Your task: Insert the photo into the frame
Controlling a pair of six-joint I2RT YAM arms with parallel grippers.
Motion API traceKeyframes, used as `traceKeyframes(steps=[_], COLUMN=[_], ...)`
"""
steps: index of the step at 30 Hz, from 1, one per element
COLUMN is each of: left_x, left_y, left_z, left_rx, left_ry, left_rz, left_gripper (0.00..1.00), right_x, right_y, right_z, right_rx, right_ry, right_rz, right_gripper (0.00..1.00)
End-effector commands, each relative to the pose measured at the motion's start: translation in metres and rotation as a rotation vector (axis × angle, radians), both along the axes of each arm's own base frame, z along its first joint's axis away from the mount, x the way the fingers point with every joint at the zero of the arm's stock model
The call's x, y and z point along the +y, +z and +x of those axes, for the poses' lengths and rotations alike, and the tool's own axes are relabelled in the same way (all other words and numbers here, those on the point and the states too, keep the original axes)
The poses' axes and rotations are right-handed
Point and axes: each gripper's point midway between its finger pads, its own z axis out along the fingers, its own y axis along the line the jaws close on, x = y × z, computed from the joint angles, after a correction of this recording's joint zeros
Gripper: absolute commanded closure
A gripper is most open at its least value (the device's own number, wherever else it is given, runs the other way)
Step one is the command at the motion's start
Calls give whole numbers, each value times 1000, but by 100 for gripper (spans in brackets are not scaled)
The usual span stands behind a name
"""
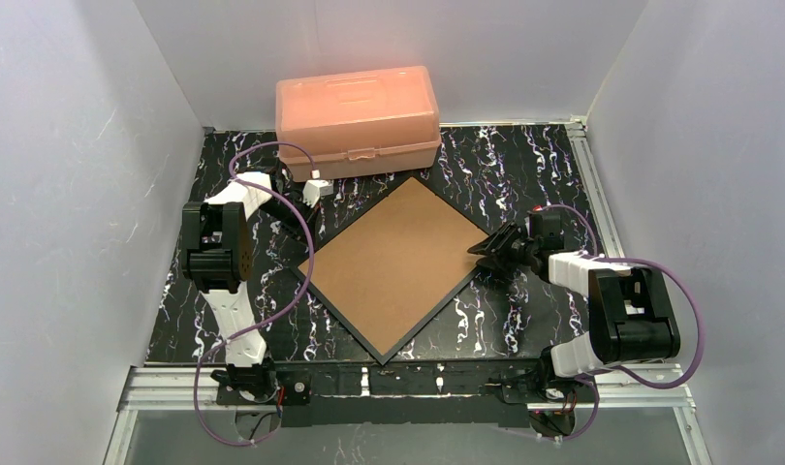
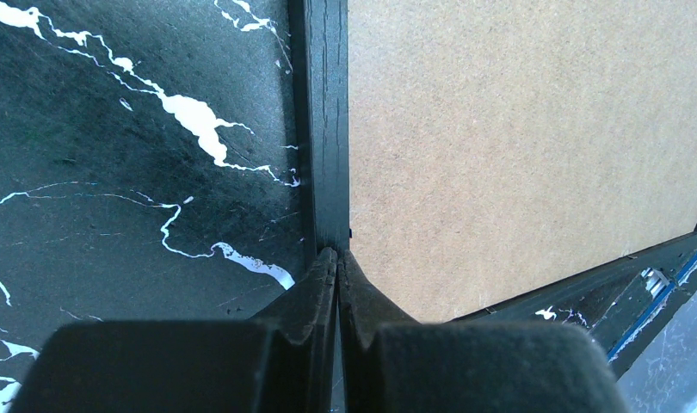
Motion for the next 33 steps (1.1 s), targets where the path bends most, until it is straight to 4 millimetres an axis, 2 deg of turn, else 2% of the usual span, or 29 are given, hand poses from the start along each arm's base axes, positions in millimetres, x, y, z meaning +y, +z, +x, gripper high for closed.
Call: traceKeyframes(steps=[1,14,17,20,22,24,28,31,33], left_x=[10,10,10,11,12,13,14,14,14], left_y=[-23,-24,-24,-25,-23,-22,-21,-19,-17], left_z=[-11,-12,-11,-12,-12,-12,-12,-12,-12], left_rx=[54,58,57,60,58,57,67,65,62], left_ry=[-34,-35,-34,-36,-39,-41,-37,-38,-39], left_rz=[72,73,76,82,85,86,85,84,84], left_gripper=[100,100,100,100,100,100,100,100,100], right_x=[-4,-15,-15,-11,-7,-4,8,30,49], right_y=[-30,-36,-34,-10,21,48,78,75,63], right_z=[-21,-17,-8,9,20,22,-5,-44,-73], right_rx=[96,88,41,-44,-131,-188,-198,-144,-90], right_ry=[-15,-52,-39,-21,-11,0,32,95,163], right_rz=[-62,-142,-160,-168,-181,-199,-170,-120,-98], right_gripper=[48,50,49,47,45,41,37,37,37])
